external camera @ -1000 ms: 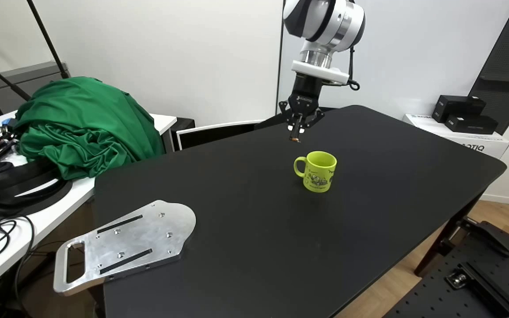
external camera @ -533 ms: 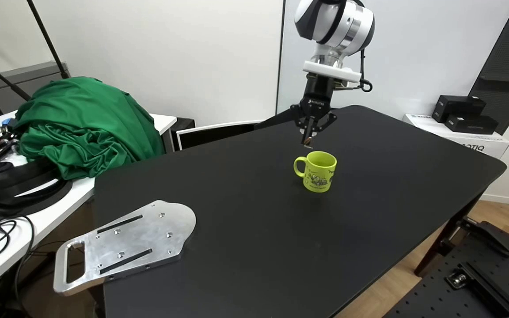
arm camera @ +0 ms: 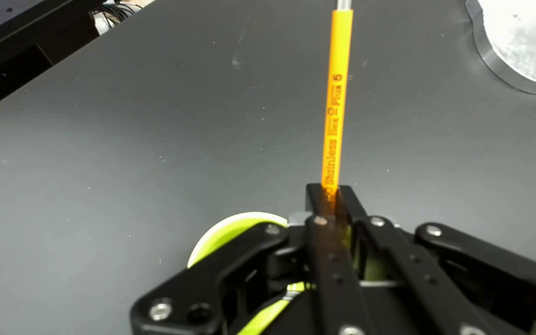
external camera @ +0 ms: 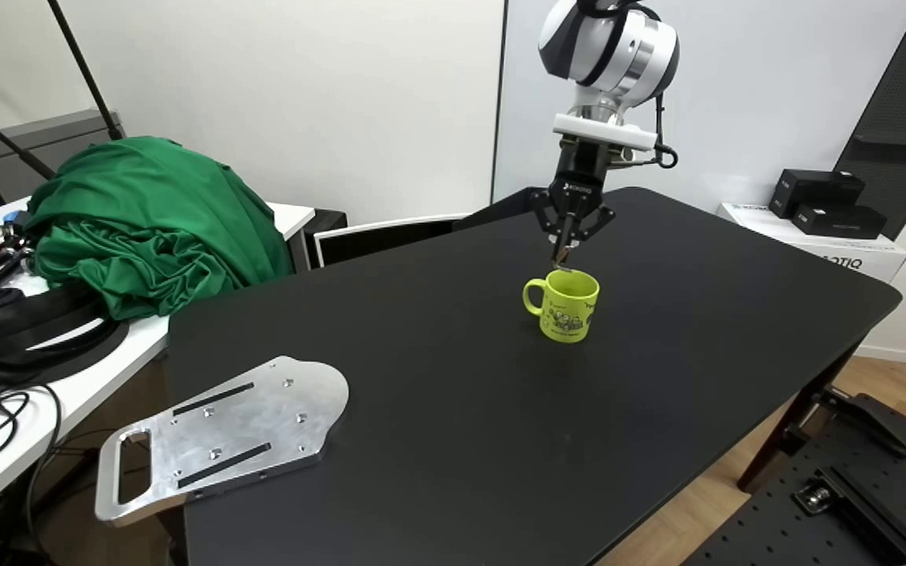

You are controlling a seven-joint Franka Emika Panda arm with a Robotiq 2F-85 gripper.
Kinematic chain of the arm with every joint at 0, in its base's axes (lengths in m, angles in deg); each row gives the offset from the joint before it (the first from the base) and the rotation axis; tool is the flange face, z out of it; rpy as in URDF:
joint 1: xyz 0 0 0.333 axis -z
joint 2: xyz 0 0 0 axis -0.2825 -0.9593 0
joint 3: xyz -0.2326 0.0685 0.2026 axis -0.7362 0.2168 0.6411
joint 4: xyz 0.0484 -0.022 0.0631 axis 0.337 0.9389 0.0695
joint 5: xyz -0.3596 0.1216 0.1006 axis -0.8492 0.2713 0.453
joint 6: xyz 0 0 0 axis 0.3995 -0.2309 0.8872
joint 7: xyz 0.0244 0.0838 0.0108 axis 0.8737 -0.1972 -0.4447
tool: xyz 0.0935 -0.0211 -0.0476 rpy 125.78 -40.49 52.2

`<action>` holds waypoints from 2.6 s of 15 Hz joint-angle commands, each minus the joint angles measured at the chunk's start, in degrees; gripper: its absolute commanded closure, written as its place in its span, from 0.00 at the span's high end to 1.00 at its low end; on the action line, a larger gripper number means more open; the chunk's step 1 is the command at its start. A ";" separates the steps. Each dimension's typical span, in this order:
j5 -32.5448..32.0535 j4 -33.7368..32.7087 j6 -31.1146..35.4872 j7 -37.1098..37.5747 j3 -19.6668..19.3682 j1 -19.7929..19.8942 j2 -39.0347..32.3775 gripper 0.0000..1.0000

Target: Place the Allen wrench in the yellow mug

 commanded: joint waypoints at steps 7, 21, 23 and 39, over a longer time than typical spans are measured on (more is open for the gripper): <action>2.42 -3.31 -3.38 2.16 -0.71 1.84 -4.08 0.02; 2.25 -6.64 -2.31 3.03 -0.93 1.71 -8.17 0.67; 1.54 -6.04 -1.18 2.15 -0.85 1.14 -6.67 0.81; -9.85 3.84 32.29 -0.97 1.70 -8.15 4.37 1.00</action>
